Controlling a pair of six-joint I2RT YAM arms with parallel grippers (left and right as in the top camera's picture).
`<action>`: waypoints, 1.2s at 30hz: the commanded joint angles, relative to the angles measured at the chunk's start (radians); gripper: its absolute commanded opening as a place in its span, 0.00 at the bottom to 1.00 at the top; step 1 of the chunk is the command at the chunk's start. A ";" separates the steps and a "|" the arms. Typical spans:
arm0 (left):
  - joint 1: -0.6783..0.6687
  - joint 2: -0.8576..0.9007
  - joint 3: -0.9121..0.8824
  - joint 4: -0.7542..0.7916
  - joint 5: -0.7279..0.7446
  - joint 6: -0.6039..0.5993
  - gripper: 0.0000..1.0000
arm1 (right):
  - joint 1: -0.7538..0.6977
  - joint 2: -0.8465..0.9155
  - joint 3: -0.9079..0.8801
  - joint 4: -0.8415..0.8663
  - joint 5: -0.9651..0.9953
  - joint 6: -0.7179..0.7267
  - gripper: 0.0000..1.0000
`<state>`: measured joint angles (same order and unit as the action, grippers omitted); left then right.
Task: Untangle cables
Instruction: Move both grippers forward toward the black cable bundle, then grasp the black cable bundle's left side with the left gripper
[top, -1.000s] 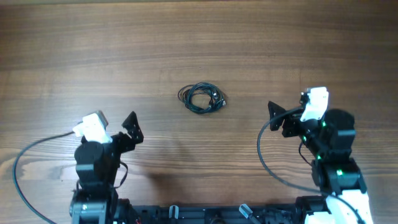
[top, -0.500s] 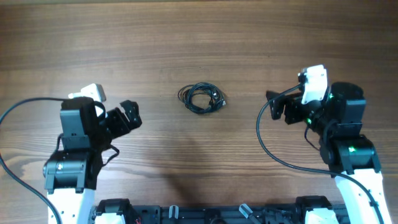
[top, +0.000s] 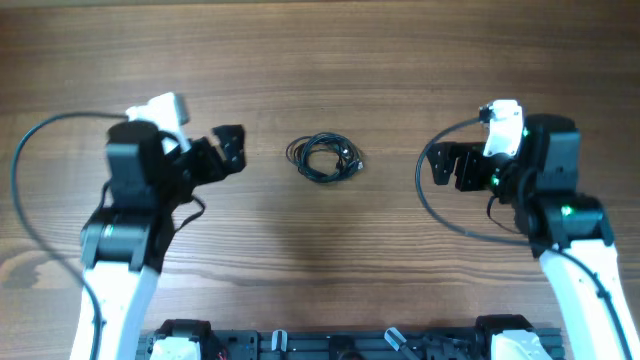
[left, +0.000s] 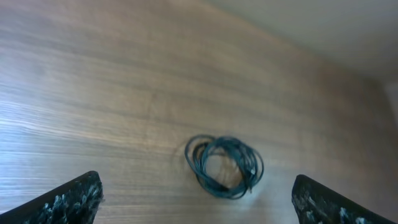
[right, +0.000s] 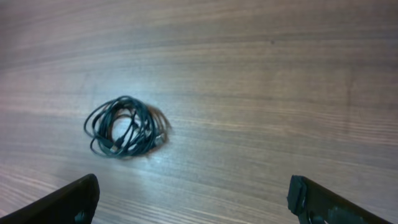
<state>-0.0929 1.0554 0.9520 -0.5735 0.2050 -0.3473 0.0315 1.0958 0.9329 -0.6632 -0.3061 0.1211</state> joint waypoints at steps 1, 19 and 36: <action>-0.077 0.120 0.045 0.001 -0.050 -0.062 1.00 | 0.005 0.042 0.112 -0.051 0.014 0.009 1.00; -0.245 0.489 0.045 0.115 -0.122 -0.426 0.87 | 0.005 0.079 0.112 0.084 -0.136 0.100 1.00; -0.332 0.678 0.045 0.244 -0.177 -0.503 0.82 | 0.005 0.100 0.112 0.078 -0.136 0.118 0.95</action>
<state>-0.4137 1.6917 0.9813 -0.3473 0.0490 -0.8330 0.0315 1.1858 1.0222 -0.5835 -0.4198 0.2314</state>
